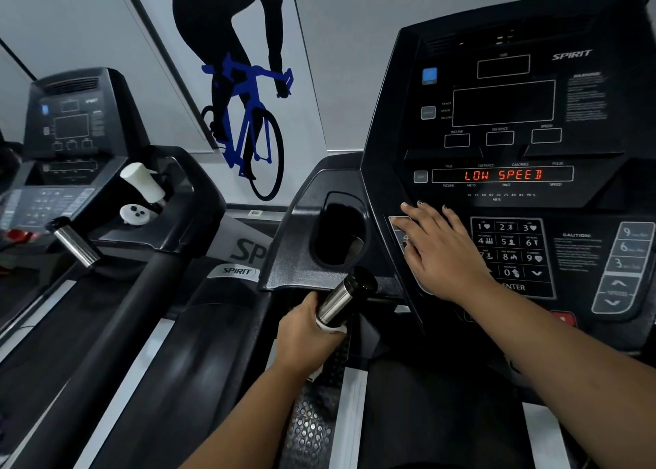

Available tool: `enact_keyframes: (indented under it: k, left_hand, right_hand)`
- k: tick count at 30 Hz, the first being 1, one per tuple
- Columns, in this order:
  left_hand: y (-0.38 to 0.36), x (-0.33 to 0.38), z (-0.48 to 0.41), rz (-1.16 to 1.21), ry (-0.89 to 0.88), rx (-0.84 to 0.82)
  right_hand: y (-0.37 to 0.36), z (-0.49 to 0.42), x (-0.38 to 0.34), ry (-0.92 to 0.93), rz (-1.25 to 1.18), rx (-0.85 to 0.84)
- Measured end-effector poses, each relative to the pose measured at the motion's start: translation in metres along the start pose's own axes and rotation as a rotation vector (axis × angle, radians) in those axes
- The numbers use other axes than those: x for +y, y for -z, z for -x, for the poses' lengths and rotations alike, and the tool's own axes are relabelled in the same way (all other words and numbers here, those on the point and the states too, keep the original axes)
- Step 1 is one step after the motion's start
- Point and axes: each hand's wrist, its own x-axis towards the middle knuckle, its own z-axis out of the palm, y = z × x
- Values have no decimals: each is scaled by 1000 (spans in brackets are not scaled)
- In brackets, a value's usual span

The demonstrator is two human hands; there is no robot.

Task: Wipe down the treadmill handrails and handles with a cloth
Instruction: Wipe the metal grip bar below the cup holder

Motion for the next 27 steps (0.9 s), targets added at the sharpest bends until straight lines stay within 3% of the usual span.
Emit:
enact_keyframes:
  k: [9,15,23,27]
  left_hand:
    - [3,74,-12,76,-282,71]
    - [-1,86,-17,7,-341,134]
    - [-6,42,-6,-106,-210,197]
    - [-3,29,-4,-74,-138,153]
  right_hand:
    - [1,-1,-1,-16,3,-8]
    - [2,0,-1,-7,-10,-2]
    - [1,1,0,0,-12,-4]
    - [0,1,1,1,2,-10]
